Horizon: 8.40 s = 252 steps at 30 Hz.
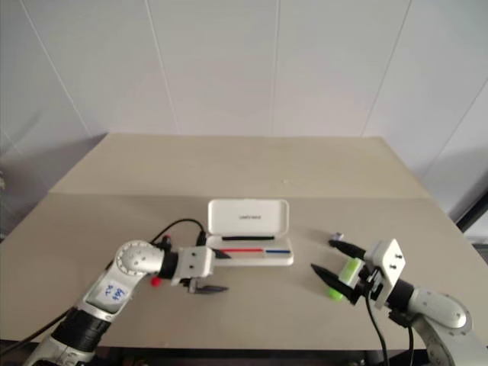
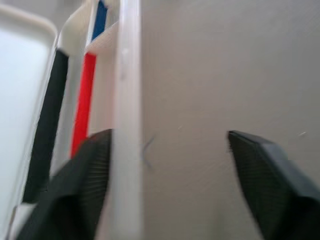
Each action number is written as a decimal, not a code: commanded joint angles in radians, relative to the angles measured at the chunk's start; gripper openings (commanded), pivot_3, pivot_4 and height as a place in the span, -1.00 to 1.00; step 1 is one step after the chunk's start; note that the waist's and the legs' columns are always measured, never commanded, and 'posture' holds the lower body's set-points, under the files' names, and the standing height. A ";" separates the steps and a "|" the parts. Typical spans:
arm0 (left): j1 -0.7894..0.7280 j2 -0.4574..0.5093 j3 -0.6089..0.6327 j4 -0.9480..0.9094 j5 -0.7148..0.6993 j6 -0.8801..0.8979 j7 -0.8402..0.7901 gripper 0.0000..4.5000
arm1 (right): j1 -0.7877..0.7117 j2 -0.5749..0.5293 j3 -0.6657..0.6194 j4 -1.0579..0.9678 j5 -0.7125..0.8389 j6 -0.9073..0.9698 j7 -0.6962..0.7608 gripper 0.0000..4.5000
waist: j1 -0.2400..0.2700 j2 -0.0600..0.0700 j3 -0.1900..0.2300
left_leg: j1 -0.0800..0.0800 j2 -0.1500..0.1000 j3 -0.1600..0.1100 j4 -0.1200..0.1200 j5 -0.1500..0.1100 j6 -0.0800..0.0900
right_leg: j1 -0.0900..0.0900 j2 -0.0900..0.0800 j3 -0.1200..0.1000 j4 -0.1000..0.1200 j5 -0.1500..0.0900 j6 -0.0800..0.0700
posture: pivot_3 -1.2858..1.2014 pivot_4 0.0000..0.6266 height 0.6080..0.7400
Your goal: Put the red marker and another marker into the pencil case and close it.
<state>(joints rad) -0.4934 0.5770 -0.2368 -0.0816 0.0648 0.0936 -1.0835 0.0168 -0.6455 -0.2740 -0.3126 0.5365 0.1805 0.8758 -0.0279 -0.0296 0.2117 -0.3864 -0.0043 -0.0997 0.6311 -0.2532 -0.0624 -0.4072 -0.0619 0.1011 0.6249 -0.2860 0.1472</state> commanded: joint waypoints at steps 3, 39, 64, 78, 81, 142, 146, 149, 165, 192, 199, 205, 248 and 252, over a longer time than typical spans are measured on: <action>0.033 0.047 0.025 -0.125 -0.070 0.059 -0.016 0.98 | -0.029 -0.008 0.009 0.004 0.006 -0.004 0.022 1.00 | -0.001 0.000 0.000 | 0.000 0.000 0.000 0.000 0.000 0.000 | 0.000 0.000 0.000 0.000 0.000 0.000 | 0.03 -0.52 1.00; 0.182 -0.200 0.409 -0.496 -0.278 0.769 0.775 0.98 | -0.245 0.001 0.077 0.236 0.031 -0.054 0.262 1.00 | -0.001 0.000 0.000 | 0.001 0.000 0.000 0.000 0.000 0.000 | 0.001 0.000 0.000 -0.003 0.001 0.000 | 0.03 -0.52 1.00; 0.108 -0.438 0.488 -0.378 -0.177 1.186 1.150 0.98 | -0.293 0.014 0.106 0.283 0.003 -0.065 0.268 1.00 | 0.000 0.000 0.000 | 0.000 0.000 0.000 0.000 -0.001 -0.002 | 0.002 0.000 0.000 -0.004 0.001 0.001 | 0.03 -0.52 1.00; 0.072 -0.439 0.498 -0.321 -0.177 1.167 1.139 -0.42 | -0.251 0.010 0.087 0.244 0.006 -0.064 0.235 1.00 | 0.002 0.000 0.000 | 0.001 -0.001 0.000 0.002 0.000 -0.003 | 0.005 0.000 -0.001 -0.006 0.002 0.002 | 0.03 -0.52 1.00; 0.067 -0.436 0.497 -0.316 -0.175 1.157 1.138 -0.74 | -0.255 0.012 0.088 0.245 0.004 -0.065 0.232 1.00 | 0.001 0.000 0.000 | 0.002 -0.001 0.000 0.001 0.000 -0.003 | 0.006 0.000 -0.001 -0.007 0.002 0.002 | 0.03 -0.52 1.00; -0.603 -0.283 -0.120 0.734 0.017 0.003 0.006 0.15 | 0.019 0.029 -0.026 0.006 0.021 -0.087 0.022 1.00 | 0.000 0.002 0.001 | -0.001 -0.001 -0.001 -0.001 -0.003 0.001 | 0.007 0.000 -0.002 -0.014 0.001 0.004 | 0.03 -0.52 1.00; -0.588 -0.279 -0.115 0.696 0.010 0.024 -0.002 0.74 | 0.016 0.029 -0.022 0.006 0.022 -0.085 0.023 1.00 | 0.001 0.002 0.001 | 0.000 -0.001 -0.001 -0.001 -0.003 0.001 | 0.007 0.000 -0.002 -0.014 0.001 0.004 | 0.03 -0.52 1.00; -0.569 -0.269 -0.108 0.646 -0.001 0.052 -0.016 0.98 | 0.015 0.032 -0.017 -0.002 0.021 -0.081 0.017 1.00 | 0.000 0.002 0.001 | 0.000 -0.001 -0.001 -0.001 -0.003 0.001 | 0.007 0.000 -0.002 -0.014 0.001 0.004 | 0.03 -0.52 1.00; -0.359 -0.194 0.064 0.316 -0.263 0.027 -0.163 0.98 | 0.123 0.160 0.043 -0.179 -0.109 0.060 -0.321 1.00 | 0.000 0.002 0.001 | 0.001 0.000 -0.001 -0.001 -0.003 0.000 | 0.007 -0.001 -0.002 -0.011 0.001 0.003 | 0.03 -0.52 1.00; -0.171 0.140 0.229 0.384 -0.749 -0.077 -0.531 0.98 | 0.022 0.426 0.003 -0.215 -0.274 0.456 -0.821 1.00 | -0.002 0.003 0.000 | 0.003 0.001 -0.001 -0.003 -0.003 0.000 | 0.005 0.000 -0.002 -0.006 -0.002 -0.002 | 0.03 -0.52 1.00; -0.156 0.130 0.243 0.357 -0.749 -0.069 -0.531 0.98 | -0.002 0.444 0.003 -0.205 -0.289 0.562 -0.877 1.00 | -0.002 0.003 0.000 | 0.003 0.001 -0.001 -0.003 -0.003 0.000 | 0.004 0.000 -0.002 -0.006 -0.002 -0.003 | 0.03 -0.52 1.00; -0.147 0.136 0.258 0.341 -0.751 -0.059 -0.531 0.98 | -0.017 0.470 -0.007 -0.207 -0.311 0.652 -0.956 1.00 | 0.000 0.003 0.000 | 0.001 0.001 -0.001 -0.004 -0.003 0.000 | 0.001 0.000 -0.002 -0.005 -0.002 -0.003 | 0.03 -0.52 1.00; -0.144 0.120 0.279 0.328 -0.732 -0.043 -0.520 1.00 | 0.003 0.470 -0.046 -0.244 -0.278 0.591 -0.874 0.91 | -0.002 -0.005 -0.005 | 0.000 0.002 0.000 -0.010 -0.003 0.000 | -0.003 0.000 -0.003 -0.007 -0.003 -0.005 | 0.03 -0.52 1.00; -0.148 0.116 0.276 0.332 -0.728 -0.044 -0.521 1.00 | -0.001 0.491 -0.053 -0.258 -0.293 0.661 -0.930 0.99 | -0.002 -0.005 -0.005 | 0.000 0.002 0.000 -0.011 -0.003 0.000 | -0.003 0.000 -0.003 -0.007 -0.003 -0.005 | 0.03 -0.52 1.00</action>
<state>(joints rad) -0.6225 0.6872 0.0287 0.2503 -0.6619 0.0551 -1.5023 0.0085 -0.1605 -0.2938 -0.5410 0.2559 0.8050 -0.0152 -0.0295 -0.0348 0.2068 -0.3866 -0.0025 -0.1000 0.6206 -0.2558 -0.0623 -0.4098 -0.0623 0.0985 0.6180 -0.2894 0.1421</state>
